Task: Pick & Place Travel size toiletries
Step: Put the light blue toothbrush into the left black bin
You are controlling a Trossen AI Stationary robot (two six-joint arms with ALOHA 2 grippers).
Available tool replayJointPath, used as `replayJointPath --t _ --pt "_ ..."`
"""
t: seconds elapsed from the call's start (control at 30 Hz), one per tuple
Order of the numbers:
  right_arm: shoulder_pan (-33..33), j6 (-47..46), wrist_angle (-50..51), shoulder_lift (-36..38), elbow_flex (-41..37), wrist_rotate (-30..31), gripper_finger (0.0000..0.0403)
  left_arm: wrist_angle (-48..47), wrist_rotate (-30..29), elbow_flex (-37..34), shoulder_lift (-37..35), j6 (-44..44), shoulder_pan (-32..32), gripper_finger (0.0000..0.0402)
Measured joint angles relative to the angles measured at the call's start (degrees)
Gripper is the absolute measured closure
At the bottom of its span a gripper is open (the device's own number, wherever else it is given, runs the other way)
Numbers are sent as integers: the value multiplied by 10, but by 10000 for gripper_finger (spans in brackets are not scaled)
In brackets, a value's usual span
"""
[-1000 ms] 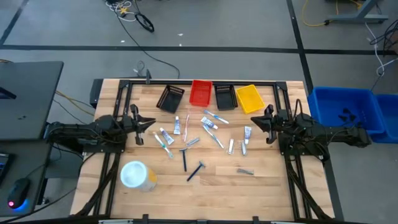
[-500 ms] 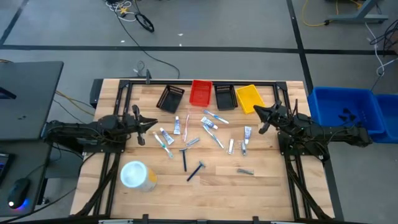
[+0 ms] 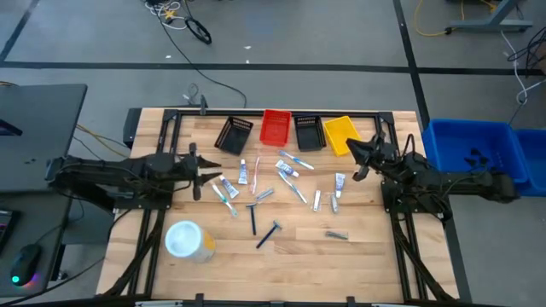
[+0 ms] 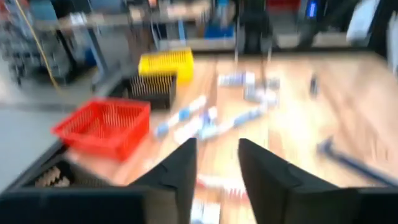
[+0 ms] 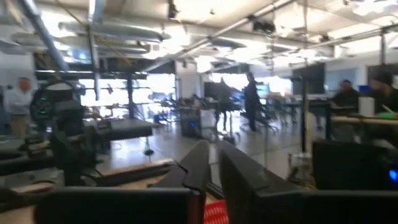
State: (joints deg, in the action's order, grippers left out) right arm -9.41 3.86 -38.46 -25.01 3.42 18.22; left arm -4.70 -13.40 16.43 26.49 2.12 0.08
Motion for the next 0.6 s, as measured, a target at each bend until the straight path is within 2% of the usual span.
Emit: replayJointPath --t 0.1,0.2,0.4,0.6 --pt "-17 -17 -36 -44 0 -49 313 -112 0 55 36 -25 0 232" --pt "-27 -49 -65 -91 0 -95 271 -185 20 92 78 -68 0 213" --pt "-28 -64 -87 -186 40 -149 206 -186 71 98 174 -60 0 214" --pt "-28 -51 -83 -267 87 -159 186 -186 134 99 247 -65 0 218"
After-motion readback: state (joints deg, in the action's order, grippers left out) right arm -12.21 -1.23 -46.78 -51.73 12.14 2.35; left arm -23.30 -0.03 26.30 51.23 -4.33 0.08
